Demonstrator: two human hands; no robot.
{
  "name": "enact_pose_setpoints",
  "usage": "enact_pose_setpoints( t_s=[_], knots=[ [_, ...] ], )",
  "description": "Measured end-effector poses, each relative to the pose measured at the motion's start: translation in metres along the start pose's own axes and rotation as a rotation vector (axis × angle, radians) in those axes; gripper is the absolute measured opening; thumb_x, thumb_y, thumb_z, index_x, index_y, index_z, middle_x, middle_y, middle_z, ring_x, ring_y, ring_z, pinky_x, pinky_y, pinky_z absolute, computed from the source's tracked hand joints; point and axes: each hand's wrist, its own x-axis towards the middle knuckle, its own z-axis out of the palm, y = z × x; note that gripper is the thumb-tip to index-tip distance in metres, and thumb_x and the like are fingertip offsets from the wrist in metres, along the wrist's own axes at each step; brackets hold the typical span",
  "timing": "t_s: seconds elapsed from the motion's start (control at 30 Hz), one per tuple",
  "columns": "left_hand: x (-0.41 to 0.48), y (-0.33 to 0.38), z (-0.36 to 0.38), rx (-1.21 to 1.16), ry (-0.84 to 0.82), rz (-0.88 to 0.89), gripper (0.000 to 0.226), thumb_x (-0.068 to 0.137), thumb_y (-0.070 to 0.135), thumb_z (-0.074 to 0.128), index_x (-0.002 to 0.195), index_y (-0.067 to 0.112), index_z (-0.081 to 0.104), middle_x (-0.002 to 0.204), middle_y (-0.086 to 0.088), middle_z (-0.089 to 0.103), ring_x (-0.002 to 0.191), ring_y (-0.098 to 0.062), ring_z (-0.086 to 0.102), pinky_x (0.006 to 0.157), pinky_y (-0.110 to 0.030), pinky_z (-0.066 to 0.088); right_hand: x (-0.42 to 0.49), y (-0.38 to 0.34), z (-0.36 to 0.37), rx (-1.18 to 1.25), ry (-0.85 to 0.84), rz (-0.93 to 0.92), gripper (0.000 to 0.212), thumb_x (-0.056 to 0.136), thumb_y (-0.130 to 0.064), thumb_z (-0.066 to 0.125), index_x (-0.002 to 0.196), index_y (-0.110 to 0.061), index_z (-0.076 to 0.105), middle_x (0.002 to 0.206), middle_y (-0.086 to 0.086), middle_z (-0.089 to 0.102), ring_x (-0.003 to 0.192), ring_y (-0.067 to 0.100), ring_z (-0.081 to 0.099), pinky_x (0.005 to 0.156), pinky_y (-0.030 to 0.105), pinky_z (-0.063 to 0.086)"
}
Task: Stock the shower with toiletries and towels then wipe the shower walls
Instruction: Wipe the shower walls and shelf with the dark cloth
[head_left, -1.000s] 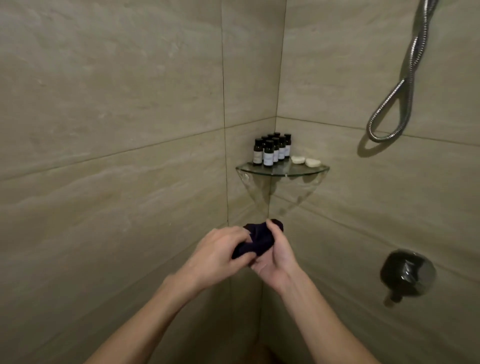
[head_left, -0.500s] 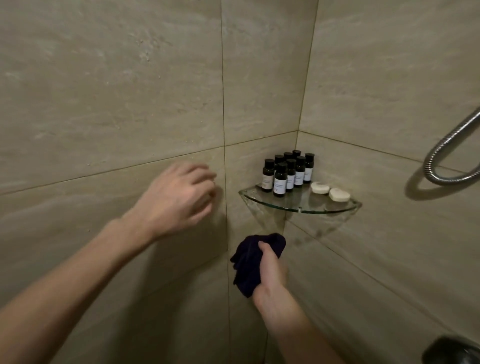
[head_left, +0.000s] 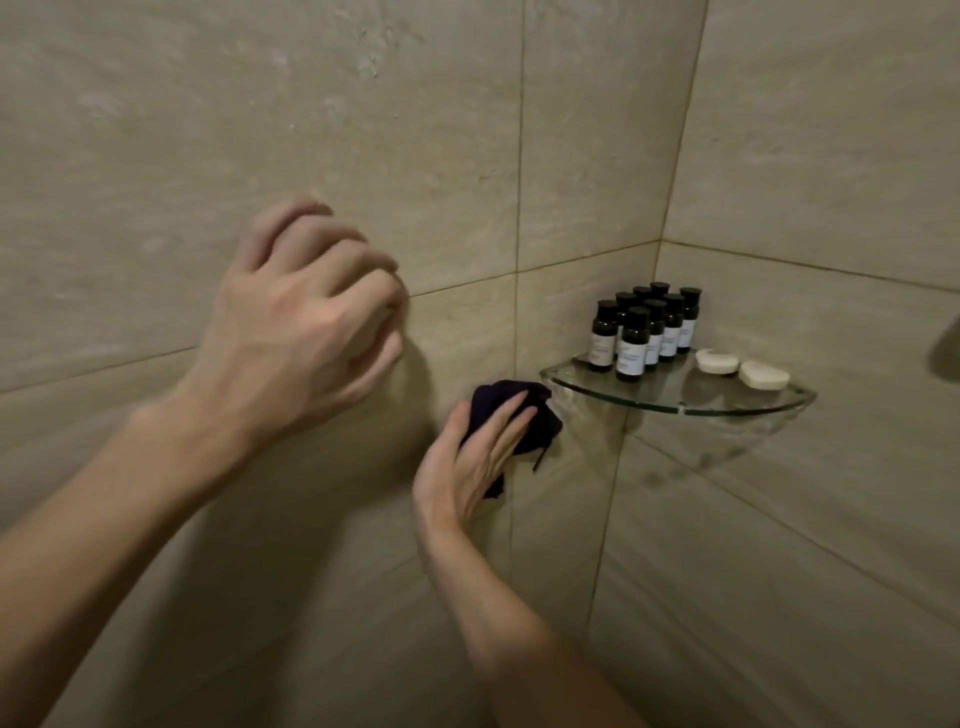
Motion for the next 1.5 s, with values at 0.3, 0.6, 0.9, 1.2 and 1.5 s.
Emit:
enact_pose_setpoints(
  t_s=[0.3,0.6,0.9,1.2,1.5],
  knots=[
    [-0.037,-0.013,-0.01,0.009,0.066,0.076,0.024,0.095,0.025,0.057,0.089,0.009,0.073,0.117,-0.009,0.072,0.116,-0.032,0.065,0.11,-0.05,0.041,0.004,-0.066,0.02,-0.27,-0.046,-0.793,0.065,0.102,-0.045,0.021,0.158,-0.013,0.02,0.167,0.012,0.013,0.155,0.026,0.012,0.123,0.053,0.009],
    [-0.049,-0.02,-0.008,0.046,0.004,0.095,0.027,0.097,0.025,0.052,0.096,0.005,0.071,0.127,-0.011,0.068,0.126,-0.036,0.058,0.113,-0.051,0.037,0.037,-0.047,0.013,-0.416,0.058,-0.869,0.064,0.103,-0.042,0.027,0.157,-0.009,0.023,0.165,0.018,0.018,0.154,0.031,0.012,0.123,0.055,0.012],
    [-0.064,-0.013,-0.006,0.059,-0.131,0.092,0.036,0.098,0.013,0.041,0.124,0.002,0.064,0.141,-0.02,0.056,0.138,-0.039,0.046,0.119,-0.054,0.029,-0.092,0.097,-0.004,-0.621,-0.351,-0.889,0.063,0.103,-0.042,0.029,0.16,-0.026,0.009,0.164,0.014,0.014,0.147,0.036,0.026,0.119,0.057,0.02],
    [-0.121,0.032,0.0,-0.037,-0.425,0.187,0.05,0.096,0.02,0.05,0.138,-0.006,0.052,0.143,-0.027,0.052,0.138,-0.042,0.044,0.119,-0.055,0.027,-0.073,0.099,-0.013,-0.737,-0.491,-1.199,0.067,0.072,-0.028,0.062,0.137,-0.02,0.047,0.13,0.016,0.054,0.124,0.036,0.044,0.118,0.043,0.026],
    [-0.182,0.089,0.038,-0.252,-0.652,0.161,0.062,0.091,0.031,0.055,0.145,0.002,0.047,0.148,-0.023,0.048,0.142,-0.037,0.041,0.12,-0.051,0.03,0.039,0.106,-0.047,-0.156,-0.109,-0.047,0.075,0.094,-0.036,0.034,0.16,-0.019,0.003,0.168,0.006,0.008,0.154,0.02,0.01,0.126,0.038,0.008]
  ],
)
